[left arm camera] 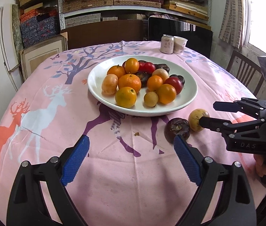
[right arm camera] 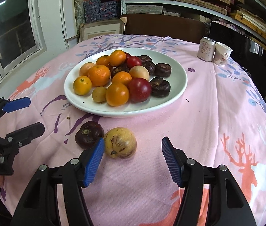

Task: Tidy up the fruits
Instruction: 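Grasp a dark purple fruit with the left tool while the right tool grasps a pale yellow fruit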

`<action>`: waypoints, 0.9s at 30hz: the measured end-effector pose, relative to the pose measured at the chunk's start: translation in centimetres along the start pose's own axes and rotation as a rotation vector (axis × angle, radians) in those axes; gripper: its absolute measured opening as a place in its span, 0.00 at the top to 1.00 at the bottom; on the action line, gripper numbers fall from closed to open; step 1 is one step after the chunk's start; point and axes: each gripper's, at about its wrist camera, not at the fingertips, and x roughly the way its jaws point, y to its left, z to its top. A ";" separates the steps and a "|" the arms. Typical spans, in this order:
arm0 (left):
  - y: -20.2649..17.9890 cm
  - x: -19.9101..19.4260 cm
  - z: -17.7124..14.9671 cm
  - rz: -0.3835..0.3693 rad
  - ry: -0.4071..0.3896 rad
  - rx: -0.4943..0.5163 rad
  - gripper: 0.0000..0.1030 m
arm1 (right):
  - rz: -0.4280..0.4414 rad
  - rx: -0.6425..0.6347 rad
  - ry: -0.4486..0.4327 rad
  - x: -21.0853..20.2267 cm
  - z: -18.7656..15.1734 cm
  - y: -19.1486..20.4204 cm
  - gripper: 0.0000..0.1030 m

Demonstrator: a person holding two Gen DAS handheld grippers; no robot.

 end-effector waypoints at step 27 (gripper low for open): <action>-0.4 0.1 0.2 0.007 0.009 0.009 0.14 | 0.061 0.080 0.020 -0.9 -1.4 -0.1 0.59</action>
